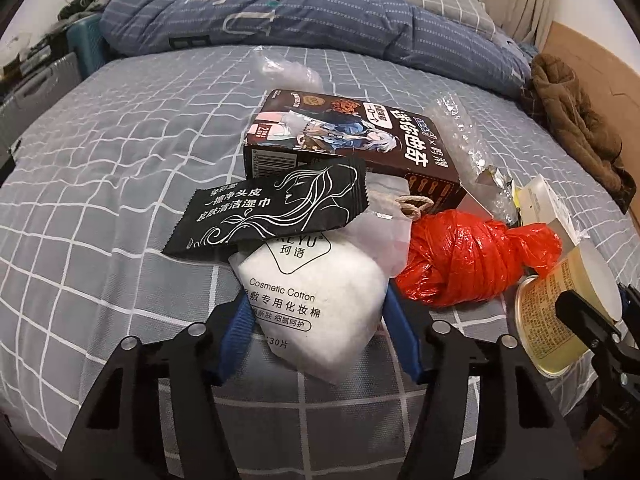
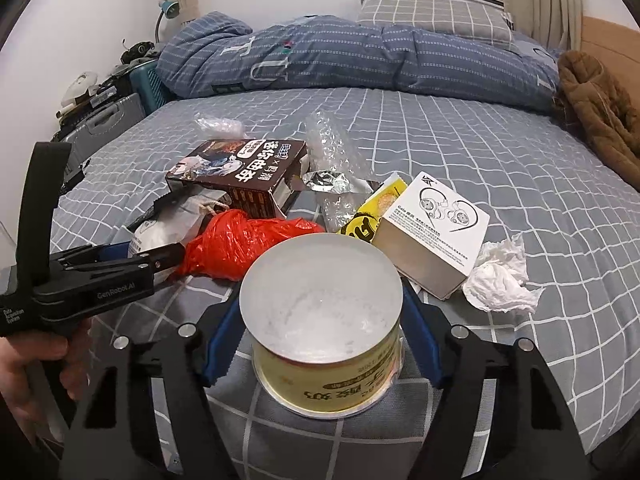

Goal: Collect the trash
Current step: 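Grasp the white cotton-pad bag with the left tool while the right tool grasps the yellow paper cup, then carry the cotton-pad bag and paper cup over the black trash bin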

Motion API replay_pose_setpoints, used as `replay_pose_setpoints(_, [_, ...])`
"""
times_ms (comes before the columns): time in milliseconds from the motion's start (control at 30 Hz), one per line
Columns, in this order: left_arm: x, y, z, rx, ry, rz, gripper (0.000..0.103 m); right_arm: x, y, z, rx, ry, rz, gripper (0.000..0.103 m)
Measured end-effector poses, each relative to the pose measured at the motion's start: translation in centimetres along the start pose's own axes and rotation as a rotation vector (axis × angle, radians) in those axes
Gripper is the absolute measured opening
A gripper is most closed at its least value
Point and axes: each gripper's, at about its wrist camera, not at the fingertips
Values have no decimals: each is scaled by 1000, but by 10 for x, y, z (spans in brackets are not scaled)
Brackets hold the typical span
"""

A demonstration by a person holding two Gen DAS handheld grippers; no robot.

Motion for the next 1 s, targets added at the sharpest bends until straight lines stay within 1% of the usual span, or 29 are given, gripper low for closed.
replay_pose_setpoints(233, [-4,12,-1,1,6,-15,57,-4,10,-3,0,-8,-19,68])
replay_pose_setpoints(567, [-8,25,1,0,23,-17,58,-6,17,-2,5,6,-15,68])
replay_pose_setpoints(1000, [-10,55,-4,6,22,-48,58,-15,36,-3,21,7,-24,68])
Point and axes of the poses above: each gripper's, at about its wrist camera, not at the fingertips, and y roughly against the way its jaws point, z to its left, x to its underside, and after that the axes turned 12 degrees about y, right-handed
